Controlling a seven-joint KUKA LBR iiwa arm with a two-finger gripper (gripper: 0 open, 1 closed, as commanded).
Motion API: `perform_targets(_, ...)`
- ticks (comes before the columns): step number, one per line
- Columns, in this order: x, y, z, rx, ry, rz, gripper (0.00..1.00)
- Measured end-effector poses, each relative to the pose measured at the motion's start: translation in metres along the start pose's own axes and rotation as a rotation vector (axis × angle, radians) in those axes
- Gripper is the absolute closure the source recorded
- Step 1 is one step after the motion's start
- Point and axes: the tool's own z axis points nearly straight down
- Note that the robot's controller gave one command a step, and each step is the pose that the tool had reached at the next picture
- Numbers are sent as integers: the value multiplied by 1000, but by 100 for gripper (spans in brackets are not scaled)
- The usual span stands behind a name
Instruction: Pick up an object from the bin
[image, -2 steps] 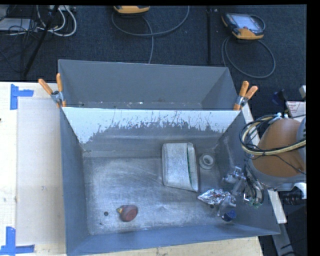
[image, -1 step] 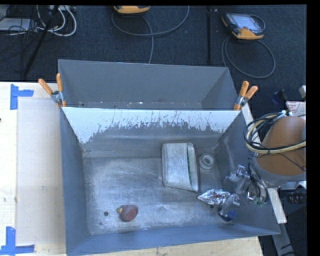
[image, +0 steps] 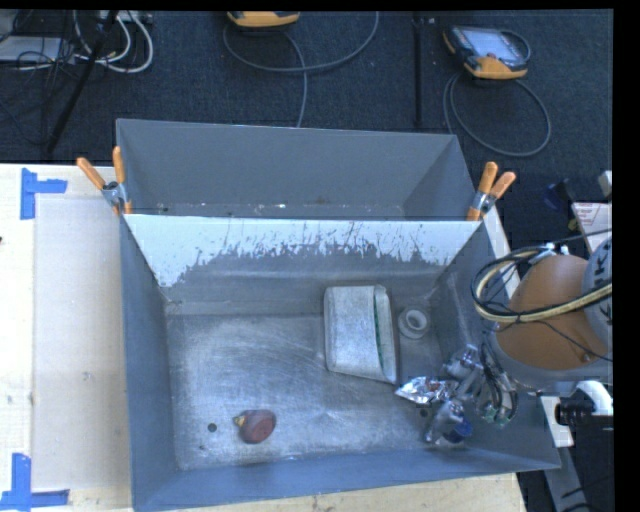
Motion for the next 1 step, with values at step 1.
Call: perform_targets(1,-1,1,-1,1,3,-4,0)
